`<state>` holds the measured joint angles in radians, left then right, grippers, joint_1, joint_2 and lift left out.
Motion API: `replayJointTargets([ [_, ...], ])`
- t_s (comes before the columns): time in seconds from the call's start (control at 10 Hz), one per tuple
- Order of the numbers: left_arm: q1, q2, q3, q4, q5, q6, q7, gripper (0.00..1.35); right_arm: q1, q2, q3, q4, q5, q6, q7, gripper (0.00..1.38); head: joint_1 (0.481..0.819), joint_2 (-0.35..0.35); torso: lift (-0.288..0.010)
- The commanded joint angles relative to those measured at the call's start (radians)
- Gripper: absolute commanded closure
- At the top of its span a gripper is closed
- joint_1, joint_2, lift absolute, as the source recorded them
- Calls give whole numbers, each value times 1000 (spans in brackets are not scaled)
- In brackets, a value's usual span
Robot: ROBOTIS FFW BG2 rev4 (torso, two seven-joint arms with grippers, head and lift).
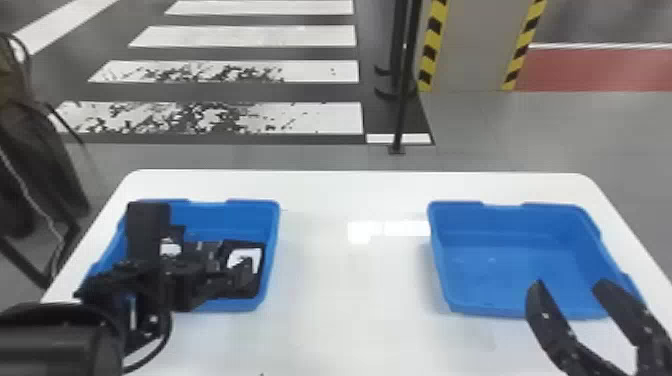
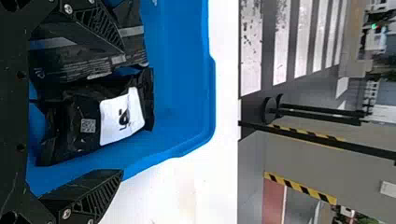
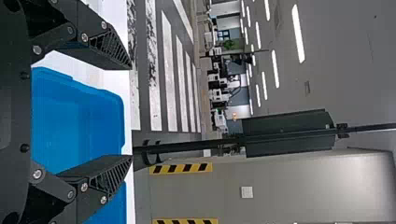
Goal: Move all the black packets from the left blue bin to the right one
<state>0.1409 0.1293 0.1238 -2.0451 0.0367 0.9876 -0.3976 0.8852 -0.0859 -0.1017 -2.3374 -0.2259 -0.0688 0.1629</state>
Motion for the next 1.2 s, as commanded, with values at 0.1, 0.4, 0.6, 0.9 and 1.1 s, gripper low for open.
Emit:
replayJointTargets([
  [0.1,-55,21,-50,41,3,117,-20,128,-2,0,0,5,-5,0,3,381,695,9,-140],
  [0.4,-82,29,-58,83,-11,163,-29,216,-4,0,0,9,-9,0,3,381,695,-9,-140],
  [0.6,-109,32,-66,125,-33,171,-38,703,-7,0,0,14,-15,0,4,381,695,-6,-140],
  [0.9,-97,29,-54,110,-102,117,-47,1213,-4,0,0,19,-27,0,6,381,695,8,-140],
  [1.1,-50,27,-34,22,-118,100,-57,1213,-4,0,0,17,-27,0,6,381,695,25,-140],
])
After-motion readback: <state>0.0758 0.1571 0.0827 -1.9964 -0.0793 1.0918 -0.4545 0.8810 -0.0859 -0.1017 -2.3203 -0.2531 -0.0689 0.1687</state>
